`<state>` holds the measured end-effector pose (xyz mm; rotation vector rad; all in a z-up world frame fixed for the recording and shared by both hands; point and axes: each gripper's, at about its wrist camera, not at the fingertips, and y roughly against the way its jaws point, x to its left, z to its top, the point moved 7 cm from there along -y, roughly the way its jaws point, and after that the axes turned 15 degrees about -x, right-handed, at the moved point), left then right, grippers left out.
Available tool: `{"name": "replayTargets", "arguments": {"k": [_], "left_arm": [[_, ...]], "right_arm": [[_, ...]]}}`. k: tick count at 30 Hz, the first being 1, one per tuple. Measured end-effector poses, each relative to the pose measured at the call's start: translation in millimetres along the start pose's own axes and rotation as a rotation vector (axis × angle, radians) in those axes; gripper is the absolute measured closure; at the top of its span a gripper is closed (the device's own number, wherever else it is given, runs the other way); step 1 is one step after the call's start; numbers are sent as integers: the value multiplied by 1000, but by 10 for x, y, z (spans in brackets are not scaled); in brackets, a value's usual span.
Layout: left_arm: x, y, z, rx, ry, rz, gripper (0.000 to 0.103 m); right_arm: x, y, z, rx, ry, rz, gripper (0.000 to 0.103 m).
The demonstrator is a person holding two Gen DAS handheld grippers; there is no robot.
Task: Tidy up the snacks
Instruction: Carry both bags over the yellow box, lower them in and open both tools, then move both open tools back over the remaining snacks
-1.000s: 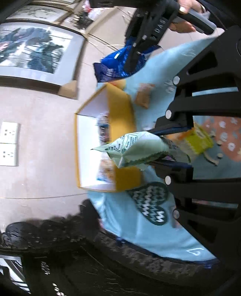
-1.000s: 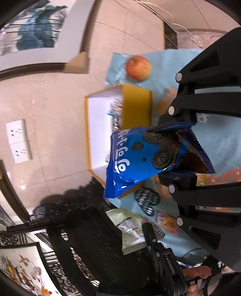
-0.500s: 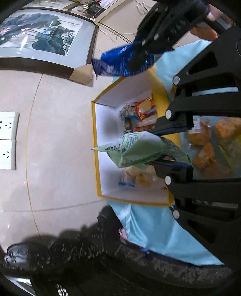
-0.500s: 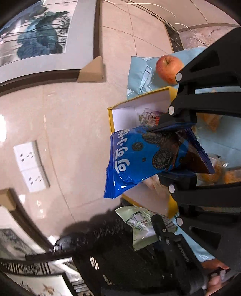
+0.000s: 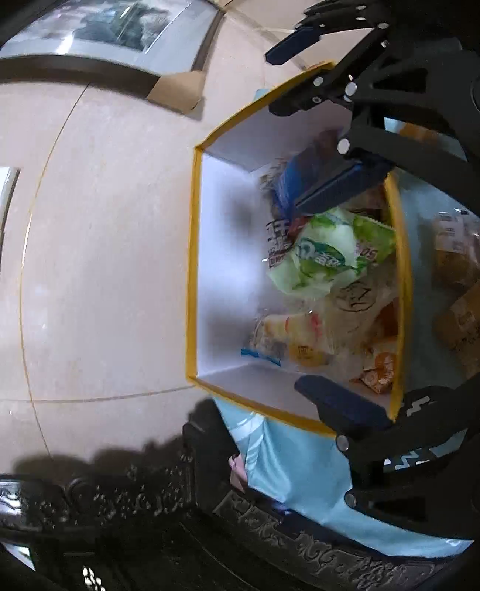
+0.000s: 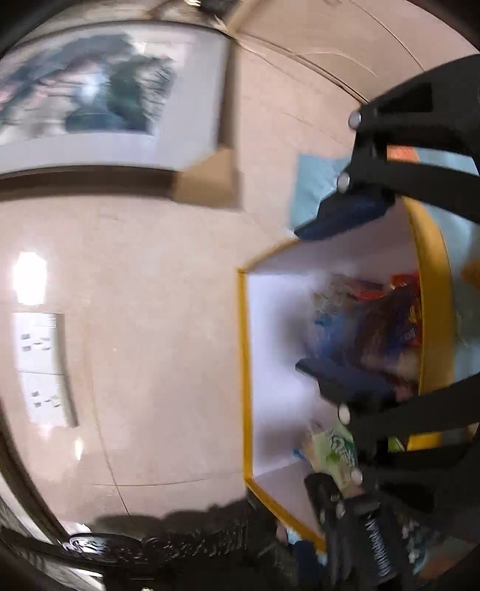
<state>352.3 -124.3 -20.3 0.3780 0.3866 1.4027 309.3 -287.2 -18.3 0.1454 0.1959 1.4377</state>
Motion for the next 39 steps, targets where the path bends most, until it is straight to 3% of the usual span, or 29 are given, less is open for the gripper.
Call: {"name": "replayTargets", "arguments": {"k": [8, 12, 16, 17, 18, 20, 25, 29, 39], "left_arm": [[329, 505, -80, 12, -46, 57, 6], [475, 785, -99, 23, -14, 79, 6], [526, 1178, -236, 3, -71, 89, 3], [565, 1273, -335, 7, -88, 104, 2], [590, 1313, -412, 21, -97, 119, 2], [686, 1391, -679, 71, -96, 133, 2], [1004, 1369, -1267, 164, -29, 192, 2], [1264, 1247, -1639, 224, -4, 302, 2], [1496, 1086, -1924, 257, 67, 322, 6]], "right_arm": [[-335, 483, -113, 98, -224, 135, 32], [-407, 789, -211, 132, -211, 132, 31], [-457, 1120, -256, 132, -212, 141, 28], [-468, 1173, -268, 132, -212, 142, 26], [-493, 1244, -306, 133, -214, 138, 16], [-553, 1357, -376, 124, -226, 124, 6], [-655, 1605, -561, 133, -283, 139, 6], [-657, 1679, -711, 165, -314, 165, 6], [-622, 1594, -952, 235, -316, 180, 6]]}}
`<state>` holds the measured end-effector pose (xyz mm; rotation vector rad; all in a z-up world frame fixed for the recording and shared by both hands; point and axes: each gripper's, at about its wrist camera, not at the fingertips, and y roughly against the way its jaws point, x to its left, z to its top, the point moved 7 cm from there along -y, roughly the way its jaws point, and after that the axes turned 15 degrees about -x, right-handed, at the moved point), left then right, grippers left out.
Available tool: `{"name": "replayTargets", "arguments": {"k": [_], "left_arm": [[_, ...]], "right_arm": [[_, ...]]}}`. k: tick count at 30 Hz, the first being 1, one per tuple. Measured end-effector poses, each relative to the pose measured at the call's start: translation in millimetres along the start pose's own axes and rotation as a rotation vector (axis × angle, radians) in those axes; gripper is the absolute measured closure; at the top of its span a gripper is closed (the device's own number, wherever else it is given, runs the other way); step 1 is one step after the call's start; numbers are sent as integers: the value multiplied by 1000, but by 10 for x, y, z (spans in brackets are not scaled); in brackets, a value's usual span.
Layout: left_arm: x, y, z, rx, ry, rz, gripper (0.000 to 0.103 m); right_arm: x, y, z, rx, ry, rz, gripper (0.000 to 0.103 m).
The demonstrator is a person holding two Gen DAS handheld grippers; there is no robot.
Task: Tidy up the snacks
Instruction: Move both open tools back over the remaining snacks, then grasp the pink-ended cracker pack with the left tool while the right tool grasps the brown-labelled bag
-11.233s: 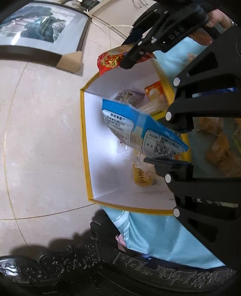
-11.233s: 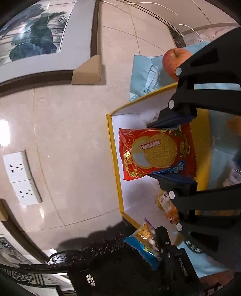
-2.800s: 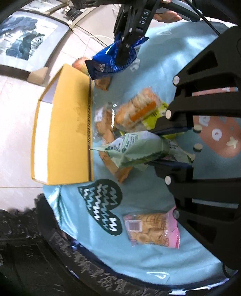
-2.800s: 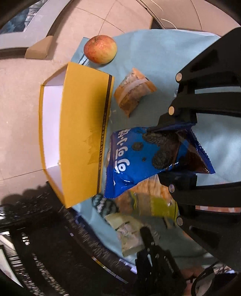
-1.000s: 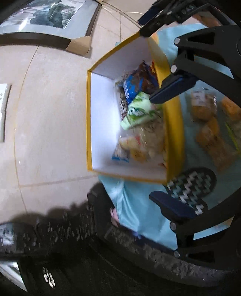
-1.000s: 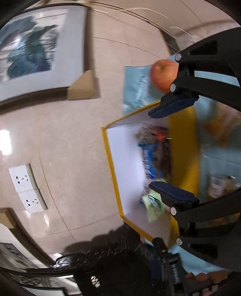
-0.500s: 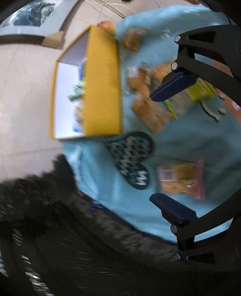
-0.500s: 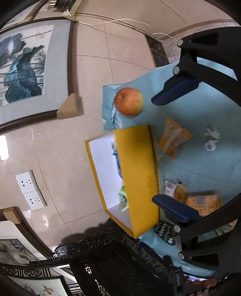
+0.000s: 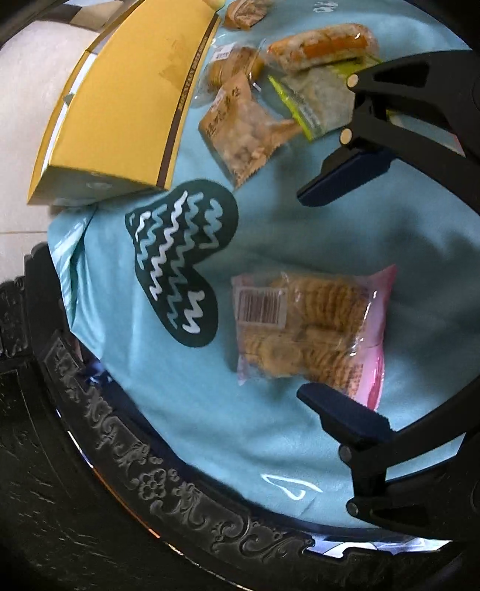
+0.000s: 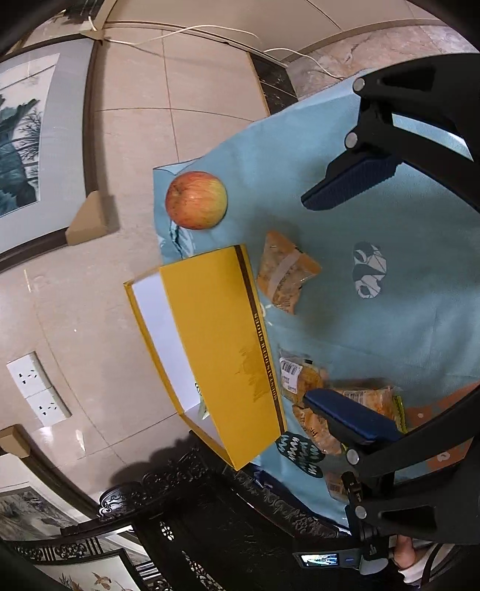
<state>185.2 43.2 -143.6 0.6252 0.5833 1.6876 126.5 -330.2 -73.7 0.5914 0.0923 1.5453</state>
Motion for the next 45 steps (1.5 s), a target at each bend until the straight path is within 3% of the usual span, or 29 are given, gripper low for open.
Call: {"name": "replayTargets", "arguments": {"k": [2, 7, 13, 16, 20, 27, 29, 31, 35, 36, 37, 38, 42, 45], "left_arm": [[23, -29, -20, 8, 17, 0, 11], [53, -18, -93, 20, 10, 8, 44], [-156, 206, -208, 14, -35, -102, 46], [-243, 273, -235, 7, -44, -140, 47], [-304, 274, -238, 3, -59, -154, 47], [-341, 254, -235, -1, -77, -162, 47], [-355, 213, -212, -2, -89, -161, 47], [-365, 194, -203, -4, -91, -161, 47], [-374, 189, -203, -4, -86, -159, 47], [-370, 199, -200, -1, -76, -166, 48], [-363, 206, -197, 2, -69, -174, 48], [-363, 221, -195, 8, -60, -184, 48], [-377, 305, -187, 21, -49, -207, 48], [-390, 347, -201, 22, -48, -214, 48]], "right_arm": [[-20, -22, -2, 5, 16, -12, 6], [-121, -96, -27, 27, 47, -52, 6], [-255, -227, -105, 66, 135, -111, 6], [-258, -376, -143, 86, 263, -160, 6], [-88, -621, -184, 109, 447, -137, 6], [-18, -1111, -258, 210, 565, -119, 8], [-50, -1177, -308, 248, 563, -116, 23], [-88, -1176, -325, 264, 527, -102, 48], [-157, -1048, -319, 295, 406, -55, 61], [-158, -987, -310, 286, 395, -51, 68], [-153, -949, -303, 281, 387, -46, 83], [-134, -880, -294, 277, 370, -35, 87], [-37, -647, -270, 266, 347, 15, 87], [76, -595, -324, 319, 315, 70, 87]]}}
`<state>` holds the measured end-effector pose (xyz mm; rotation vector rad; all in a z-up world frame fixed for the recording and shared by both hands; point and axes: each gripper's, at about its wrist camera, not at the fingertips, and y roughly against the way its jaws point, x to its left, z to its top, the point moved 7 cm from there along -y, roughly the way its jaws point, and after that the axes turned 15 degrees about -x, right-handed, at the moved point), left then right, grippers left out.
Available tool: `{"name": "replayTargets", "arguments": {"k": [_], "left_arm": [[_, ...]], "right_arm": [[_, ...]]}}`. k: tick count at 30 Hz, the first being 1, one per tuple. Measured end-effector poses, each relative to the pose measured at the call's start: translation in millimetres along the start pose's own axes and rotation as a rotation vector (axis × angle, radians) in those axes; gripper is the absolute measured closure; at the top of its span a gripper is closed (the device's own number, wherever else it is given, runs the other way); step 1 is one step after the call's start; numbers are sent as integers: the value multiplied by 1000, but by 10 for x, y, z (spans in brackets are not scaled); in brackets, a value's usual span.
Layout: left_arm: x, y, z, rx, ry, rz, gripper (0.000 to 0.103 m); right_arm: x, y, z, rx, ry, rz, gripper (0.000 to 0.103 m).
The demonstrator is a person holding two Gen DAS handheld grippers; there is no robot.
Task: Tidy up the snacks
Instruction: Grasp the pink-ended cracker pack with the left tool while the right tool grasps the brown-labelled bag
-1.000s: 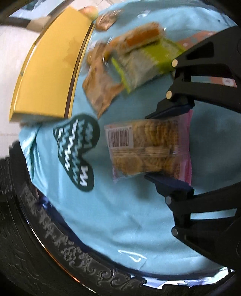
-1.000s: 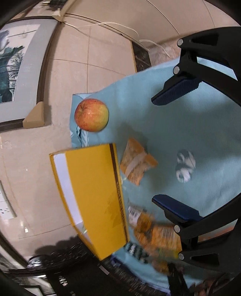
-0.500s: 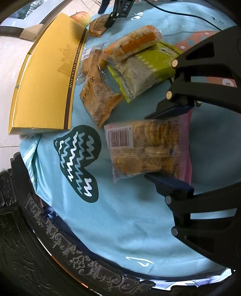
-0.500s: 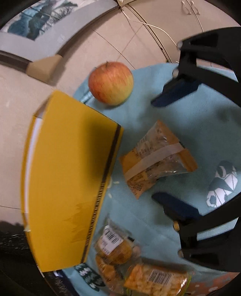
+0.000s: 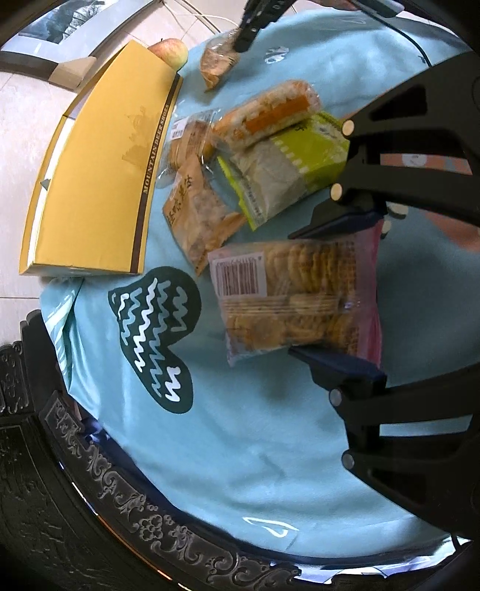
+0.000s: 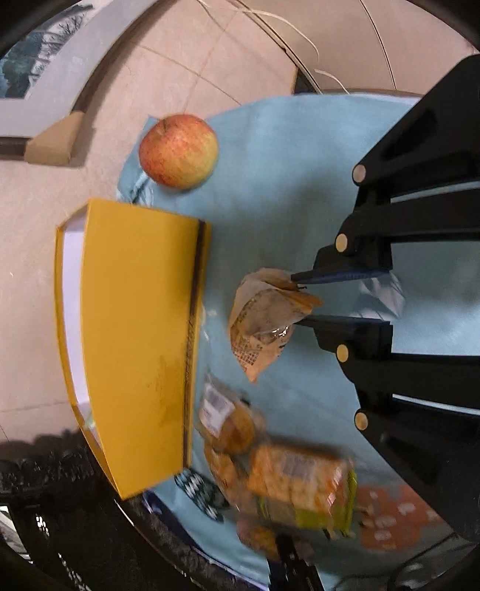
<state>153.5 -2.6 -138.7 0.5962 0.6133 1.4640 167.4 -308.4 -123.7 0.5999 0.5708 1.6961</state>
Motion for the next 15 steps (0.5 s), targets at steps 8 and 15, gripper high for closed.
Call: {"name": "replayTargets", "arguments": {"k": [8, 15], "left_arm": [[4, 66, -17, -7, 1, -3, 49], [-11, 88, -20, -9, -16, -5, 49]], "right_arm": [[248, 260, -141, -18, -1, 40, 91], [315, 158, -380, 90, 66, 14, 65]]}}
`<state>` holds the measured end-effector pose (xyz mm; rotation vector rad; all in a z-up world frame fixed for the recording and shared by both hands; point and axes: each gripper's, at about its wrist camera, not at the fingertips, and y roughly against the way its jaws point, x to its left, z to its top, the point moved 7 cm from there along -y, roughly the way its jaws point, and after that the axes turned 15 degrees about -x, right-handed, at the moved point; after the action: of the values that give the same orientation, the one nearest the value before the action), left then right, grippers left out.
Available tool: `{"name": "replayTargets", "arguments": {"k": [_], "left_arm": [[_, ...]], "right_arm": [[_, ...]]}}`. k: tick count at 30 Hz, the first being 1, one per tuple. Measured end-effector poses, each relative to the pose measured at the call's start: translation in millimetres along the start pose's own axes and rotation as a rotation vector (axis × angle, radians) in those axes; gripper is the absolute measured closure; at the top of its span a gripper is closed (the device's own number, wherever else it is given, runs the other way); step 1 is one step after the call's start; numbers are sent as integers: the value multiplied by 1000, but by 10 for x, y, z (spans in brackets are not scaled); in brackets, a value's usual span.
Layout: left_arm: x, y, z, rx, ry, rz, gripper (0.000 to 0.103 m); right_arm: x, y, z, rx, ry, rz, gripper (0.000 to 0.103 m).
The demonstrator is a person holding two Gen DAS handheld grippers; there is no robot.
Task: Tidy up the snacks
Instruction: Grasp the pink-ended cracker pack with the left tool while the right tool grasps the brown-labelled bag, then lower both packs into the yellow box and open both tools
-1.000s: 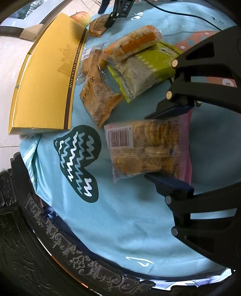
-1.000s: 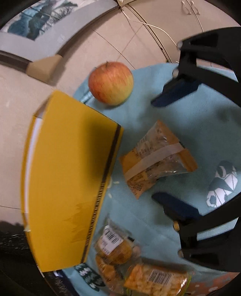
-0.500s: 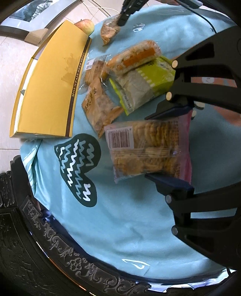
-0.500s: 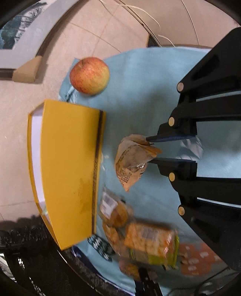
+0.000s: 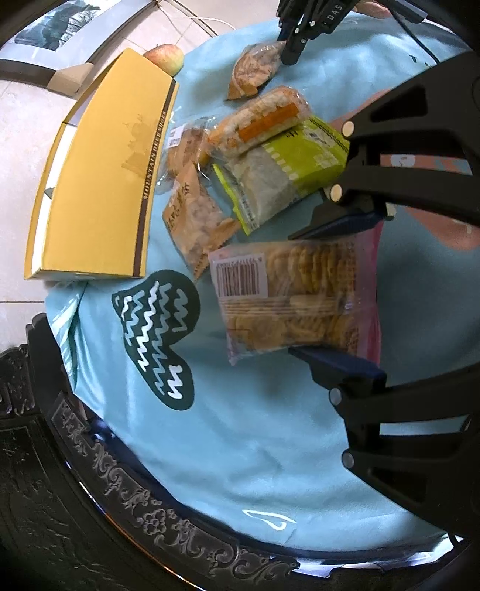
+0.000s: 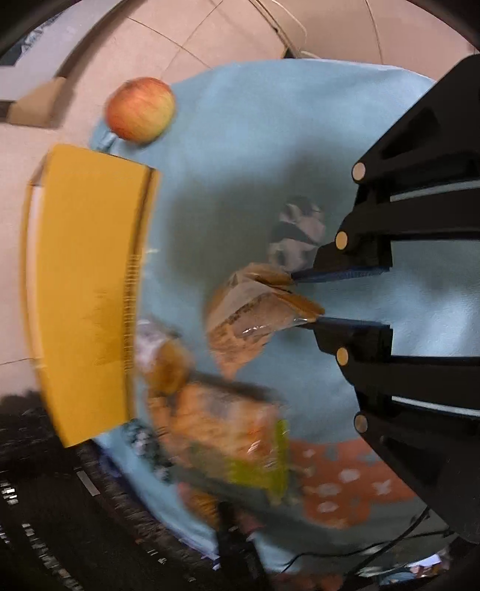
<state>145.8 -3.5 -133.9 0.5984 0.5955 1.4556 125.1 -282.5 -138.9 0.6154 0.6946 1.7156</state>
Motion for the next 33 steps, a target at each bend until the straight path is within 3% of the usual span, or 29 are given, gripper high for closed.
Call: {"name": "replayTargets", "arguments": {"k": [1, 2, 4, 9, 13, 14, 15, 17, 18, 20, 25, 33], "left_arm": [[5, -20, -22, 7, 2, -1, 49], [12, -33, -36, 12, 3, -1, 49], [21, -69, -56, 17, -1, 1, 49], [5, -89, -51, 11, -10, 8, 49], [3, -101, -63, 15, -20, 10, 49], [5, -104, -64, 16, -21, 10, 49], [2, -111, -63, 17, -23, 11, 49], [-3, -124, -64, 16, -31, 16, 49], [-9, -126, -66, 14, -38, 22, 49], [-22, -120, -64, 12, -42, 25, 49], [-52, 24, 10, -10, -36, 10, 50], [-281, 455, 395, -113, -93, 4, 50]], "right_arm": [[-18, 31, 18, -17, 10, -14, 51], [-34, 100, 55, -55, 19, -18, 30], [-48, 187, 115, -103, 37, -10, 19], [57, 47, 284, -118, 196, -40, 12], [131, -271, 332, -44, 251, -23, 12], [158, -334, 307, -23, 255, -23, 12], [185, -382, 279, -2, 258, -21, 20], [238, -392, 244, 18, 207, 36, 54], [244, -363, 241, 19, 194, 34, 60], [225, -286, 235, -1, 188, 4, 64], [163, 53, 320, -68, 81, 34, 65], [118, 593, 605, -210, 22, 32, 65]]}}
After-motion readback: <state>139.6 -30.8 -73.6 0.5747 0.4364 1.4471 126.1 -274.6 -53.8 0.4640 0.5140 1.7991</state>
